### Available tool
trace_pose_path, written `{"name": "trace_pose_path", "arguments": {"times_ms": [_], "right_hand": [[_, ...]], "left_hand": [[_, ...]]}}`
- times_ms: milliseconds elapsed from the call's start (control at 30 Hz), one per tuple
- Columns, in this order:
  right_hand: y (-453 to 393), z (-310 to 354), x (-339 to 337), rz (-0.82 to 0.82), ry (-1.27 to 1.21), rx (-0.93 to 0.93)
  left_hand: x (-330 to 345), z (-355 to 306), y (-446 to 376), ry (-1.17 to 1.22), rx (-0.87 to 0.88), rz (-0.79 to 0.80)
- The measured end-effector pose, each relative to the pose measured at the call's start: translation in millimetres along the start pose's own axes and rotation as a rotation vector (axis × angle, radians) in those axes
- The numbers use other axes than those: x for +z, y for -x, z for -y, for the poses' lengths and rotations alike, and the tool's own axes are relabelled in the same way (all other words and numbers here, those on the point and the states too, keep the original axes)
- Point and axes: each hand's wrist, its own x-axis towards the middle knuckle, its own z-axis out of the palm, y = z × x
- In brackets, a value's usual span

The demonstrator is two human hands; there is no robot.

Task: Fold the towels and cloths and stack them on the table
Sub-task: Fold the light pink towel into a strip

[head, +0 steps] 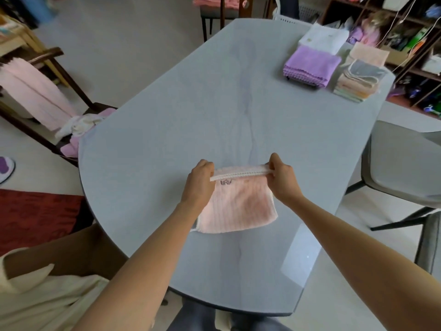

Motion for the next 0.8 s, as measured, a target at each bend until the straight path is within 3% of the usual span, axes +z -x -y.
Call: {"name": "trace_pose_path", "arguments": {"times_ms": [233,367,567,800], "right_hand": [[31.5,-20.8,18.6,0.306,0.071,-0.180],[41.3,-44.0,27.6,0.406,0.170,-0.306],[54.4,-63.9,35.8,0.416,0.408,-0.415],[62.5,-68.6,42.7,0.348,0.483,-0.479]], "left_hand": [[22.9,41.8,28.0,-0.057,0.215,0.196],[41.4,53.3,48.3,-0.210,0.213,0.321],[55.8,52.6,67.6,-0.363,0.222,0.372],[57.1,50.1,80.1,-0.430,0.321,0.226]]}}
